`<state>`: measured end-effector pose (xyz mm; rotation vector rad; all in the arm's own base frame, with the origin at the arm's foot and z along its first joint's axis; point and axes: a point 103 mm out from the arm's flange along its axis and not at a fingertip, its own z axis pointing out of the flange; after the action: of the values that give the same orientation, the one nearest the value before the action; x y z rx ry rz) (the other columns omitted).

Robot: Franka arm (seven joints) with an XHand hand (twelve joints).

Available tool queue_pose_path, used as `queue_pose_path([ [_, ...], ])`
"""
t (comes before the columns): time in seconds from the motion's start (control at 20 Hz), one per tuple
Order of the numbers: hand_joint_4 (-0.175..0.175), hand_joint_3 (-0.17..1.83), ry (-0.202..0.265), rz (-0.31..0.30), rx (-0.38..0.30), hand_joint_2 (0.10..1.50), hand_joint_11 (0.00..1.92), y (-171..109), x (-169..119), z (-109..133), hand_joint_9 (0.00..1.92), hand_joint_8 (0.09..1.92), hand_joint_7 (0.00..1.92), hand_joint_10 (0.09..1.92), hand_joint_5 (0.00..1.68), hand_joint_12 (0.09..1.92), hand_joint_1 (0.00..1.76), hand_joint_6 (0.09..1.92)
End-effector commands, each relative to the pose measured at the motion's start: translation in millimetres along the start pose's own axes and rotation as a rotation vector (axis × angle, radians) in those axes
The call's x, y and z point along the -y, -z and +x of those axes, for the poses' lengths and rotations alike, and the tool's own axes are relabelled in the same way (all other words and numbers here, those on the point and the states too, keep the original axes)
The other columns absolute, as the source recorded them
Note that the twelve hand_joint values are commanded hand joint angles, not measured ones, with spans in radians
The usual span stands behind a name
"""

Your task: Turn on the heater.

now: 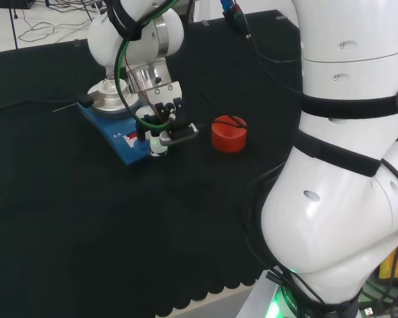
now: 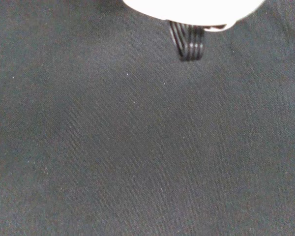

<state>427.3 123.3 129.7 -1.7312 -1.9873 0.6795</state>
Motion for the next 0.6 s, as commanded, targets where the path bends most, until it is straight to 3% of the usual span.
queue_pose_path([
  [0.05,-0.044,1.09,-0.002,-0.011,0.001,0.64,1.28,0.2,-1.5,-0.3,1.70,1.74,1.63,1.74,0.29,1.42,1.47,0.69],
  [0.6,-0.044,1.09,-0.006,-0.004,0.001,0.64,1.28,3.2,-5.8,-1.1,1.70,1.73,1.63,1.74,0.29,1.42,1.47,0.68],
])
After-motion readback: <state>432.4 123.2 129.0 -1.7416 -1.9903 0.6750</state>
